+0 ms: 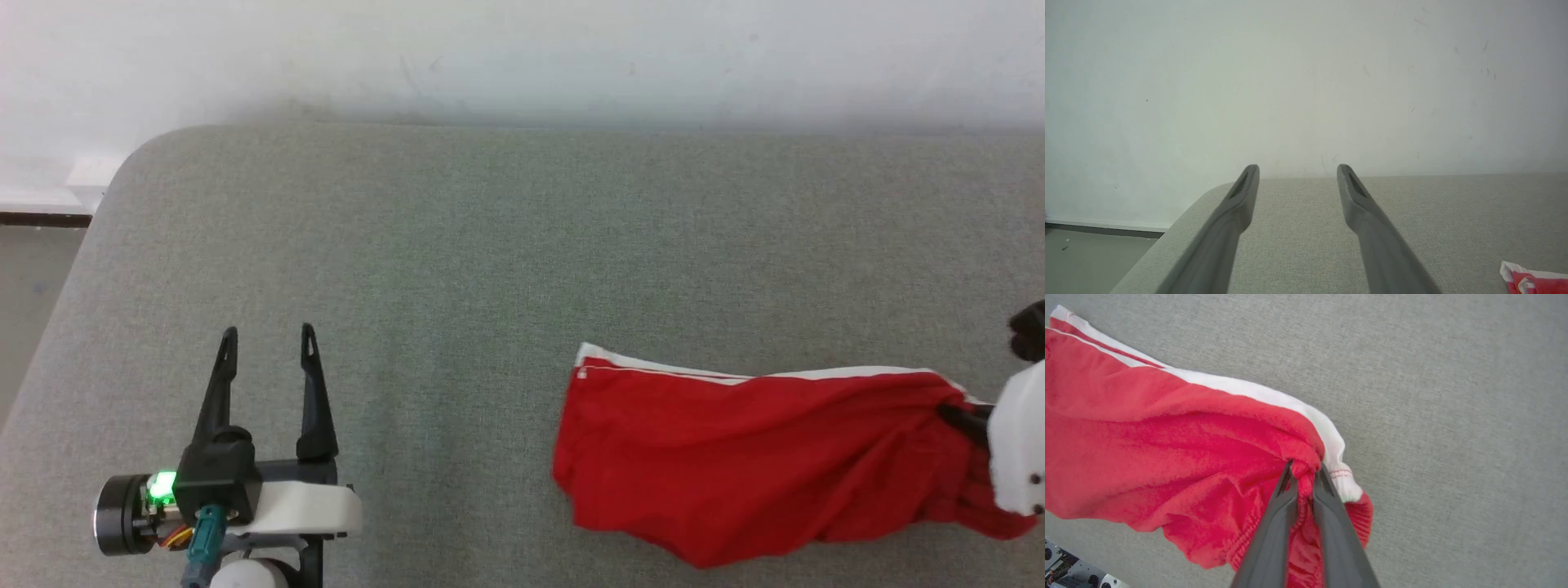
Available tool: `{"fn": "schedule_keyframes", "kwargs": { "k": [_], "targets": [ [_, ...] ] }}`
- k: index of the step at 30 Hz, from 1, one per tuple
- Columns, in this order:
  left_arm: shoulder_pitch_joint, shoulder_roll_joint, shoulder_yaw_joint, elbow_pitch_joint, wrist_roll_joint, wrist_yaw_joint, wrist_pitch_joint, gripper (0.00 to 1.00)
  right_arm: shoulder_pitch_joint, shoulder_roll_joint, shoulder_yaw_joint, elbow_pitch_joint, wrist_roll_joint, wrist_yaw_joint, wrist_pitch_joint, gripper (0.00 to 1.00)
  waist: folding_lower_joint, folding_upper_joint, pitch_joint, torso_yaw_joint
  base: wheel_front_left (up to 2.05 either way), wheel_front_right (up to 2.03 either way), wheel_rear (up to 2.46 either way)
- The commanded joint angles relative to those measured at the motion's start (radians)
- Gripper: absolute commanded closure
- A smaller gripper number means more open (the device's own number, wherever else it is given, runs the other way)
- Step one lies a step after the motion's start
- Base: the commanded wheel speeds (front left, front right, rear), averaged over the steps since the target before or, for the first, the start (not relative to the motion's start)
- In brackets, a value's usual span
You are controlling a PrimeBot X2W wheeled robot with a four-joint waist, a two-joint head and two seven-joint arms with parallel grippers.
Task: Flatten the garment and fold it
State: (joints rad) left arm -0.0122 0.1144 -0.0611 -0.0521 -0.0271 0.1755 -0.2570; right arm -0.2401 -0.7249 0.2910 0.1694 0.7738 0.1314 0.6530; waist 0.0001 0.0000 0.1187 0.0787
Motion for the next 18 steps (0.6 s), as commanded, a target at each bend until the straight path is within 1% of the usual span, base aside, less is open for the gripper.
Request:
{"fn": "schedule_keyframes", "kwargs": {
  "k": [1,3,5,10,14,16,18],
  "targets": [
    [0.003,-0.006,-0.001,0.005,0.011,-0.009,-0.005,0.0,-0.007,-0.009,-0.013,0.007,-0.005,-0.001,0.011,1.0,-0.0001,0.0,0.001,0.001,0.0,0.0,0.0],
    [0.0,-0.006,-0.004,0.012,0.014,-0.014,-0.005,0.0,-0.005,-0.018,-0.027,0.005,-0.002,-0.001,0.027,1.0,-0.0001,0.0,0.0,0.002,0.0,0.0,0.0],
    [0.001,-0.007,-0.005,0.014,0.017,-0.015,-0.005,0.0,-0.001,-0.012,-0.035,-0.021,0.012,-0.001,0.035,1.0,-0.0001,0.0,-0.004,0.002,0.0,0.0,0.0],
    [0.004,-0.007,-0.001,0.017,0.016,-0.017,-0.005,0.0,0.02,0.014,-0.019,-0.173,0.08,-0.001,0.065,1.0,-0.0001,0.0,-0.014,0.004,0.0,0.0,0.0],
    [0.002,-0.01,-0.004,0.02,0.016,-0.022,-0.005,0.0,0.015,0.039,0.021,-0.298,0.125,-0.001,0.102,1.0,-0.0001,0.0,-0.019,0.013,0.0,0.0,0.0],
    [-0.003,-0.012,-0.006,0.019,0.015,-0.023,-0.005,0.0,-0.008,0.059,0.058,-0.342,0.12,-0.001,0.122,1.0,-0.0001,0.0,-0.012,0.02,0.0,0.0,0.0],
    [-0.011,-0.016,-0.008,0.02,0.014,-0.024,-0.005,0.0,-0.043,0.083,0.109,-0.359,0.103,-0.001,0.137,1.0,-0.0001,0.0,-0.001,0.027,0.0,0.0,0.0]
  ]
}}
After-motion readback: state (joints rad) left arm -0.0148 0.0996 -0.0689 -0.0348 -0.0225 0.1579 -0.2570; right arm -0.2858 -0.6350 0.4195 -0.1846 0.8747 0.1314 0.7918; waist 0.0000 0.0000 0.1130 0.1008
